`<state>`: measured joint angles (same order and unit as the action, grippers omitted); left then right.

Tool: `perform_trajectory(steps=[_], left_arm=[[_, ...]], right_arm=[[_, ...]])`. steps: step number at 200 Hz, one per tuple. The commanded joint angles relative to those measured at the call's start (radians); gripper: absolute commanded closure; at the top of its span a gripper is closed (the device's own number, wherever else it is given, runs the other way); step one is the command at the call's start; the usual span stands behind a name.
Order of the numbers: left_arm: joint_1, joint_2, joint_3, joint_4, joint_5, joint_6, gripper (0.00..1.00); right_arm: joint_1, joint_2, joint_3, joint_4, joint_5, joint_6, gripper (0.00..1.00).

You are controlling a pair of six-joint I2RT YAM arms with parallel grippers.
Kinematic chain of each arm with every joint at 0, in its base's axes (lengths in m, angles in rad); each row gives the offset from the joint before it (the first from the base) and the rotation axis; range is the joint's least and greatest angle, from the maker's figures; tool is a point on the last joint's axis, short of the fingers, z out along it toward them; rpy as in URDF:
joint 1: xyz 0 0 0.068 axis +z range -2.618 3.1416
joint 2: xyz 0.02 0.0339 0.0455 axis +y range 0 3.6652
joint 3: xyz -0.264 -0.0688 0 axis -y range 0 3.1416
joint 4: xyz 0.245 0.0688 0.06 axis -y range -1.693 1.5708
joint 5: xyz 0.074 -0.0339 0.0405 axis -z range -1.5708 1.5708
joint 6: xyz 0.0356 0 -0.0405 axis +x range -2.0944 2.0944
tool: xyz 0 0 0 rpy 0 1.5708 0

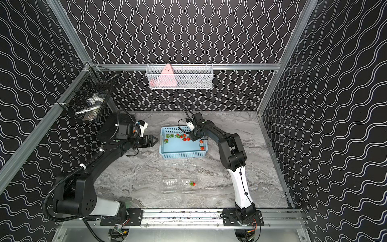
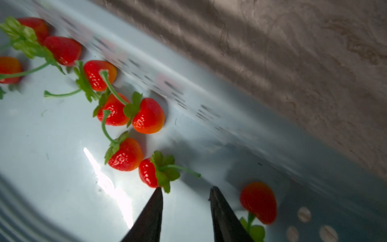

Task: Pack strawberries into containers
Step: Pick up the strawberry from the basket.

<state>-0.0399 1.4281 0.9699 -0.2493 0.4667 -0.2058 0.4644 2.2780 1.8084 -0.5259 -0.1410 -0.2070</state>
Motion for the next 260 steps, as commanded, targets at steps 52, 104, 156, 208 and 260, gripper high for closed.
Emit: perform_trajectory(steps=[52,104,156,208,260], left_arm=[[0.000,-0.011,0.009,-0.001,0.008,0.020,0.27],[0.000,-0.013,0.009,-0.002,0.009,0.020,0.27],[0.000,-0.011,0.010,-0.004,0.007,0.022,0.27],[0.000,-0.011,0.010,-0.004,0.008,0.023,0.27],[0.000,-0.013,0.010,-0.005,0.006,0.025,0.27]], right_arm=[[0.020,-0.038,-0.048,0.036,-0.157,0.121,0.53],[0.052,0.022,0.005,0.003,-0.038,0.101,0.51],[0.053,0.076,0.068,-0.011,0.055,0.108,0.51],[0.060,0.087,0.078,-0.006,0.065,0.095,0.52],[0.068,0.107,0.084,-0.009,0.073,0.066,0.56]])
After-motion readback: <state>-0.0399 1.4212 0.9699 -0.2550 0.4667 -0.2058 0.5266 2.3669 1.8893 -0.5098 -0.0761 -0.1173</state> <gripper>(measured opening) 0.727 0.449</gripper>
